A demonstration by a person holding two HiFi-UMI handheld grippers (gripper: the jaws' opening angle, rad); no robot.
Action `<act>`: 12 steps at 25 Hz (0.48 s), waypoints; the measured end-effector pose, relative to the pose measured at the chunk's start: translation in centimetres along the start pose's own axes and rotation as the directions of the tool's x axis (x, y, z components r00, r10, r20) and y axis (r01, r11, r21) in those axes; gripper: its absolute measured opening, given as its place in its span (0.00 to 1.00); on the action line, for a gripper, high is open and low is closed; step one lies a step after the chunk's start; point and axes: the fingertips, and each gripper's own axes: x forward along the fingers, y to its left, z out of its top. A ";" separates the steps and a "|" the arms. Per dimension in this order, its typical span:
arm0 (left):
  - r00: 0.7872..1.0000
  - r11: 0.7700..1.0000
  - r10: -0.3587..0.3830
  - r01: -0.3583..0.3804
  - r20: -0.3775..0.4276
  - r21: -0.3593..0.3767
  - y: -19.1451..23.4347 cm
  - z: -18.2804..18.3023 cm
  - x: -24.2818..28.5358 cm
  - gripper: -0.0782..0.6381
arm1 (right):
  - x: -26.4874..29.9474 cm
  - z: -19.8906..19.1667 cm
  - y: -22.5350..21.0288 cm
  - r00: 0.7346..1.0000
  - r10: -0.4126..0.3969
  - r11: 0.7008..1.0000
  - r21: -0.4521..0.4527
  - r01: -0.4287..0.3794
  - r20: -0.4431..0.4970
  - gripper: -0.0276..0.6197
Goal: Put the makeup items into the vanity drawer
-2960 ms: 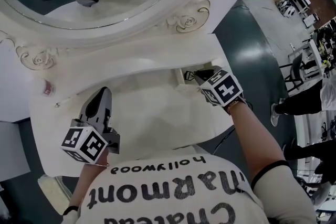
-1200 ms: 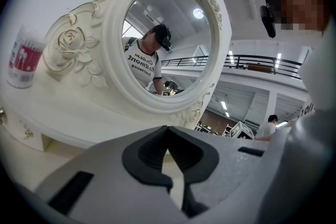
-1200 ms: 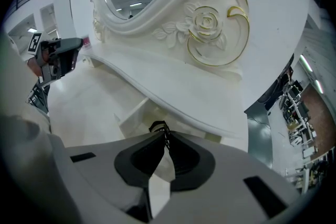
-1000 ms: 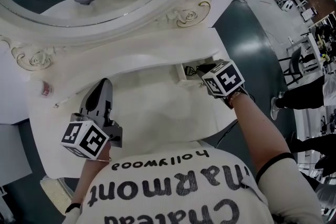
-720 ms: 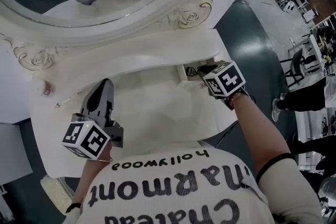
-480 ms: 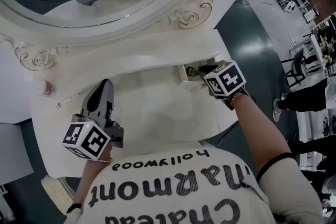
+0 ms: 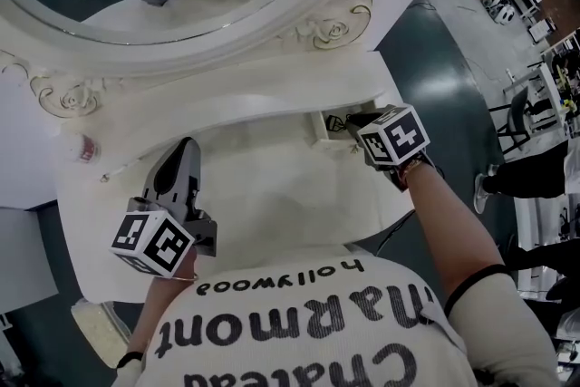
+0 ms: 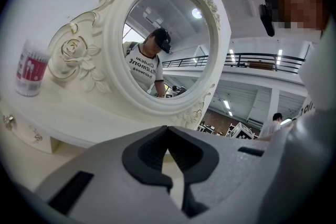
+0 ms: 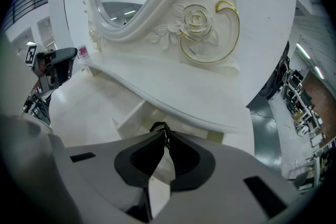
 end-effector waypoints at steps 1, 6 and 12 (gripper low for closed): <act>1.000 1.000 0.001 -0.001 0.000 0.001 0.0 0.0 0.0 0.12 | 0.0 0.0 0.0 1.000 0.001 1.000 0.001 -0.001 0.001 0.12; 1.000 1.000 0.008 -0.008 -0.002 0.003 0.0 -0.1 -0.2 0.12 | 0.0 0.0 0.0 1.000 0.004 1.000 0.003 -0.004 0.004 0.12; 1.000 1.000 0.006 -0.006 -0.004 0.013 -0.4 0.0 -0.2 0.12 | 0.0 0.0 0.0 1.000 0.006 1.000 0.002 -0.006 0.012 0.12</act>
